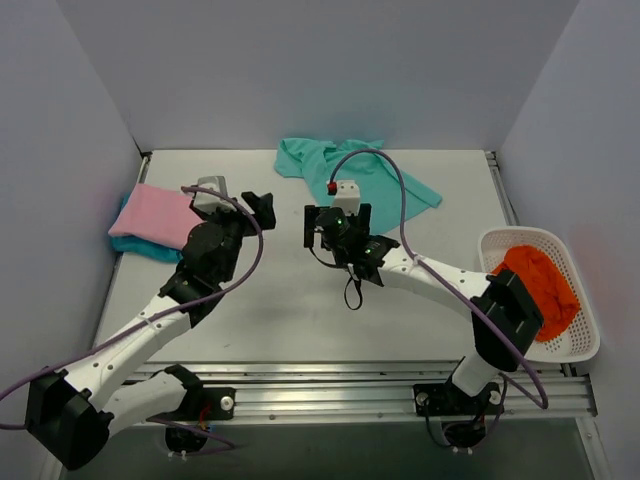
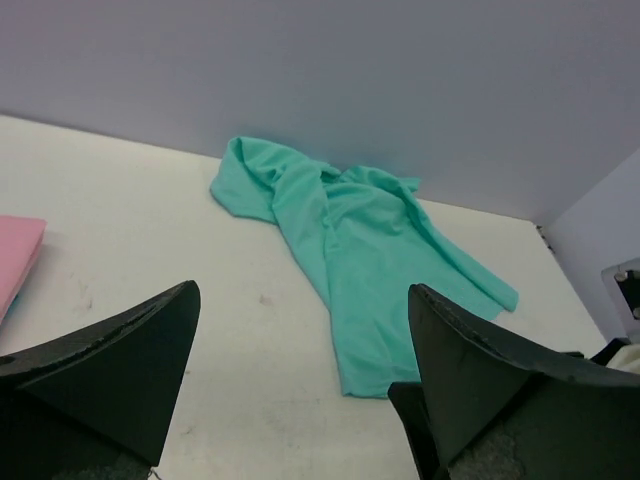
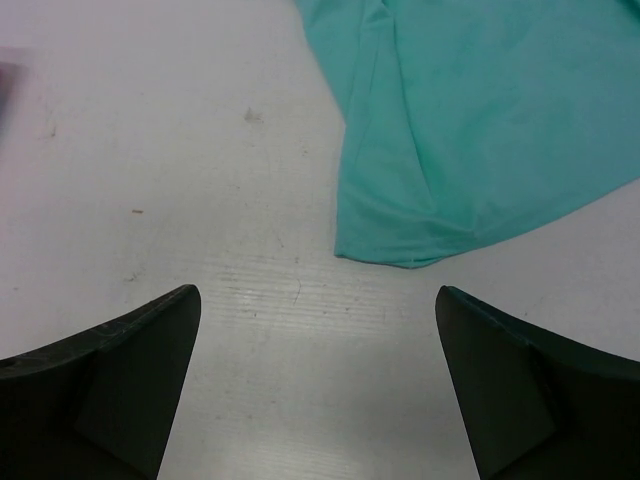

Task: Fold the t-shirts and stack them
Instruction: Flatten the tshirt out

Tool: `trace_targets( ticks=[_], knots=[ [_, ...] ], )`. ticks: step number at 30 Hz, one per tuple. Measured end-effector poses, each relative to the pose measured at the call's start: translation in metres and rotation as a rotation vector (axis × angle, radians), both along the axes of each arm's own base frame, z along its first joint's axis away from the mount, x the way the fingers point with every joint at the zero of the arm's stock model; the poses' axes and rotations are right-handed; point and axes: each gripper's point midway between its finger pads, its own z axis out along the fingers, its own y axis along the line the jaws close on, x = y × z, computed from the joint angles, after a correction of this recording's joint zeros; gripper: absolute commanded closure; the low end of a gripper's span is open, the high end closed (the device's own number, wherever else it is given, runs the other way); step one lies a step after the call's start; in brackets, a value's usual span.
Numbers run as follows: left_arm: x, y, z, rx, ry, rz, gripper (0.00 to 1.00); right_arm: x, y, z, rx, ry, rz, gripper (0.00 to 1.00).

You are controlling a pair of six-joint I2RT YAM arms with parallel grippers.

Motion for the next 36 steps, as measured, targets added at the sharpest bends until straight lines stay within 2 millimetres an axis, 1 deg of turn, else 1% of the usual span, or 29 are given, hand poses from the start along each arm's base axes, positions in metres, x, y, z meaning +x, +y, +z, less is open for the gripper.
trace_targets(
  ticks=[2,3,5,8,10,12,16,18,21,23,25,27,29,31,32,33,34,35,36],
  knots=[
    [-0.002,0.007,-0.021,0.004,0.048,0.034,0.06,0.008,0.001,-0.016,-0.005,0.040,-0.008,0.00],
    [0.001,0.013,-0.044,0.027,0.121,0.076,0.06,0.017,0.001,-0.030,-0.008,0.072,-0.026,0.00],
    [0.005,0.017,-0.072,0.063,0.207,0.108,0.06,0.025,-0.001,-0.044,-0.015,0.106,-0.049,0.00],
    [0.010,0.016,-0.102,0.113,0.298,0.120,0.06,0.044,-0.002,-0.060,-0.004,0.144,-0.089,0.00],
    [0.010,0.015,-0.116,0.129,0.342,0.120,0.06,0.055,-0.002,-0.072,0.007,0.168,-0.105,0.01],
    [0.009,0.015,-0.122,0.132,0.362,0.119,0.06,0.065,-0.003,-0.088,0.003,0.196,-0.120,0.01],
    [0.009,0.015,-0.121,0.120,0.360,0.121,0.06,0.086,0.004,-0.117,0.004,0.241,-0.136,0.02],
    [0.009,0.018,-0.119,0.115,0.356,0.127,0.06,0.092,0.010,-0.128,0.005,0.259,-0.134,0.03],
    [0.009,0.027,-0.117,0.101,0.348,0.148,0.06,0.091,0.017,-0.143,0.008,0.289,-0.125,0.03],
    [0.007,0.036,-0.117,0.089,0.344,0.165,0.06,0.088,0.017,-0.151,0.007,0.311,-0.124,0.03],
    [0.006,0.044,-0.118,0.075,0.344,0.182,0.06,0.086,0.017,-0.156,0.007,0.327,-0.127,0.04],
    [0.007,0.050,-0.120,0.064,0.348,0.193,0.06,0.086,0.017,-0.156,0.012,0.329,-0.132,0.05],
    [0.008,0.055,-0.123,0.056,0.357,0.200,0.06,0.085,0.017,-0.157,0.012,0.331,-0.138,0.09],
    [0.008,0.057,-0.124,0.049,0.360,0.202,0.06,0.084,0.015,-0.158,0.012,0.332,-0.145,0.31],
    [0.009,0.058,-0.124,0.043,0.361,0.202,0.06,0.084,0.013,-0.159,0.011,0.328,-0.153,0.52],
    [0.009,0.058,-0.124,0.037,0.362,0.203,0.06,0.082,0.010,-0.161,0.006,0.329,-0.161,0.61],
    [0.009,0.059,-0.125,0.034,0.363,0.203,0.06,0.081,0.007,-0.162,0.001,0.327,-0.170,0.75],
    [0.010,0.060,-0.126,0.031,0.365,0.204,0.06,0.080,0.005,-0.163,-0.003,0.327,-0.176,0.91],
    [0.010,0.061,-0.127,0.029,0.368,0.206,0.06,0.080,0.004,-0.164,-0.006,0.326,-0.184,0.96]
  ],
)
